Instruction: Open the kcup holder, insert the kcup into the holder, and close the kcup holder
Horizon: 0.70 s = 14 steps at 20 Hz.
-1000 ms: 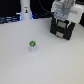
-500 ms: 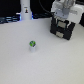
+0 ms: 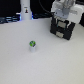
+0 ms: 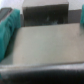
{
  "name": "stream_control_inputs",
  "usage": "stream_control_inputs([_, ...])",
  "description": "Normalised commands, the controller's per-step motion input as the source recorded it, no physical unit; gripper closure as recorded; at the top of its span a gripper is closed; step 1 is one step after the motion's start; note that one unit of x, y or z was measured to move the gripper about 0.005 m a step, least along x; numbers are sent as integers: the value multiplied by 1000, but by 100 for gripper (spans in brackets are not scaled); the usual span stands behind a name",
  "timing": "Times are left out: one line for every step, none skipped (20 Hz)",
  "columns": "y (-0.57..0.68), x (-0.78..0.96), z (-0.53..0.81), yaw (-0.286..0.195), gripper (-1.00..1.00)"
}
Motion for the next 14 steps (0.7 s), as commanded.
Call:
stream_control_inputs([-274, 363, 11, 4, 100])
stream_control_inputs([-469, 446, 74, 0, 100])
stream_control_inputs([-723, 411, 100, 0, 100])
stream_control_inputs([-709, 371, 157, 0, 100])
stream_control_inputs([-651, 340, 223, 5, 100])
stream_control_inputs([-606, 297, 274, 11, 100])
stream_control_inputs([-297, 171, 54, 21, 100])
stream_control_inputs([7, -7, -11, -8, 100])
stream_control_inputs([0, 4, -7, -13, 100])
stream_control_inputs([2, 41, -9, -8, 100])
stream_control_inputs([15, 42, 2, -30, 100])
stream_control_inputs([6, 17, -15, -31, 100])
stream_control_inputs([3, 124, 5, -17, 100])
stream_control_inputs([7, 253, 46, -28, 100])
